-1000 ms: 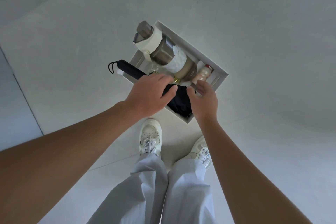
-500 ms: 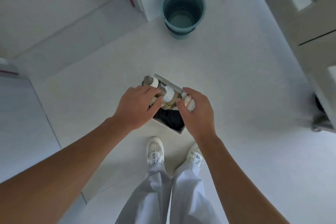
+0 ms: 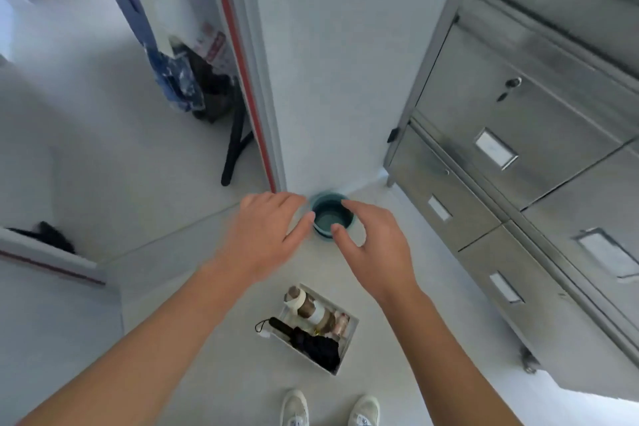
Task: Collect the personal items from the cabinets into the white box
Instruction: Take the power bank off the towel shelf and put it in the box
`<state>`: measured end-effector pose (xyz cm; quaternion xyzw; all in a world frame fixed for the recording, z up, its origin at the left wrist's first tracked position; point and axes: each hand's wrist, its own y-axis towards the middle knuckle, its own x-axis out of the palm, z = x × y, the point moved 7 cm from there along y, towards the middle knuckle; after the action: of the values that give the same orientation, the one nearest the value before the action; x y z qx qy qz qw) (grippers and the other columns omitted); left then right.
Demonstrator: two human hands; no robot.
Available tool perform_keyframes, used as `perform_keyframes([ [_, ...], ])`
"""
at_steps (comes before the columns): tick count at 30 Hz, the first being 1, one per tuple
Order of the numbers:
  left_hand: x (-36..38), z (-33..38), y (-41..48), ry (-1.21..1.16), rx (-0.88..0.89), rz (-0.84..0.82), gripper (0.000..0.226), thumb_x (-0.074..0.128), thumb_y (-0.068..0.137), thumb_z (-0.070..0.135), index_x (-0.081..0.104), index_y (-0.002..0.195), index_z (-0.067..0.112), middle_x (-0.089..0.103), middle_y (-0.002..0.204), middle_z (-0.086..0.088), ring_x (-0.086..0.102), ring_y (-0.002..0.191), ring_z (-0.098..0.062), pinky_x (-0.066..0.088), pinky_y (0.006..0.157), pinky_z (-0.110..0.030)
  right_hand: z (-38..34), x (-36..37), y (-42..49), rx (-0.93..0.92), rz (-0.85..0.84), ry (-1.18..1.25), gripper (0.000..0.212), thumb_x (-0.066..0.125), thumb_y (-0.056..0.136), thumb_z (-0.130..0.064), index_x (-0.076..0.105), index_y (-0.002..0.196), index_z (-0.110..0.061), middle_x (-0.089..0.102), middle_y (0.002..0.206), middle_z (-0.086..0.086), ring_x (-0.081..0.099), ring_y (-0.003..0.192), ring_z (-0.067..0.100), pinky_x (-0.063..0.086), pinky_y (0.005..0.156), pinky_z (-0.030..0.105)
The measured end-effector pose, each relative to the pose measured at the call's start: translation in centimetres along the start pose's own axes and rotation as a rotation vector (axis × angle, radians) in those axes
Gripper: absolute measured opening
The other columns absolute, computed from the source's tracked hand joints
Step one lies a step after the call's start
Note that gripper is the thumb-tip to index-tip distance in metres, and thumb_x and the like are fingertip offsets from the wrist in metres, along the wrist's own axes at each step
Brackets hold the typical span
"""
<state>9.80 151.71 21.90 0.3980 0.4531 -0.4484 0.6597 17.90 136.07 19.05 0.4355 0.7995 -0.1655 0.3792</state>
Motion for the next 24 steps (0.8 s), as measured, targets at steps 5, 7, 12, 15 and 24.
perform_keyframes([
  [5, -9.1, 1.8, -3.8, 0.05, 0.01, 0.114, 0.052, 0.028, 0.098, 0.053, 0.065, 0.117, 0.022, 0.069, 0.113, 0.009, 0.062, 0.104, -0.015, 0.038, 0.095, -0.034, -7.4, -5.8, -2.3, -0.152, 0.054, -0.064, 0.04, 0.063, 0.095, -0.042, 0.068, 0.129, -0.023, 0.065, 0.133, -0.008, 0.051, 0.127, 0.011, 0.034, 0.105, 0.021],
  [7, -11.2, 1.8, -5.1, 0.091, 0.005, 0.154, 0.05, 0.03, 0.098, 0.052, 0.066, 0.114, 0.021, 0.069, 0.11, 0.008, 0.063, 0.102, -0.017, 0.04, 0.093, -0.035, -9.3, -7.1, -2.7, -0.2, 0.068, -0.077, 0.041, 0.063, 0.095, -0.041, 0.068, 0.131, -0.022, 0.064, 0.135, -0.008, 0.049, 0.129, 0.011, 0.032, 0.106, 0.02],
  [12, -15.4, 0.8, -7.0, 0.212, -0.09, 0.201, 0.052, 0.03, 0.098, 0.052, 0.067, 0.113, 0.018, 0.069, 0.11, 0.004, 0.064, 0.101, -0.021, 0.044, 0.087, -0.038, -12.7, -9.2, -1.9, -0.29, 0.06, -0.094, 0.044, 0.061, 0.098, -0.044, 0.063, 0.137, -0.024, 0.059, 0.141, -0.009, 0.043, 0.135, 0.009, 0.03, 0.109, 0.02],
  [15, -17.9, 0.6, -8.1, 0.279, -0.156, 0.255, 0.05, 0.032, 0.097, 0.051, 0.067, 0.113, 0.018, 0.069, 0.109, 0.003, 0.063, 0.1, -0.022, 0.045, 0.086, -0.038, -14.9, -9.5, -1.1, -0.37, 0.023, -0.085, 0.046, 0.061, 0.097, -0.046, 0.062, 0.139, -0.026, 0.058, 0.143, -0.01, 0.042, 0.136, 0.009, 0.031, 0.108, 0.021],
  [24, -20.0, 1.2, -15.9, 0.315, -0.562, 0.314, 0.053, 0.032, 0.096, 0.052, 0.066, 0.115, 0.015, 0.069, 0.111, -0.002, 0.063, 0.102, -0.025, 0.049, 0.083, -0.038, -20.3, -5.8, -2.0, -0.671, -0.267, 0.033, 0.052, 0.062, 0.095, -0.047, 0.058, 0.141, -0.025, 0.059, 0.142, -0.009, 0.046, 0.134, 0.011, 0.033, 0.103, 0.02],
])
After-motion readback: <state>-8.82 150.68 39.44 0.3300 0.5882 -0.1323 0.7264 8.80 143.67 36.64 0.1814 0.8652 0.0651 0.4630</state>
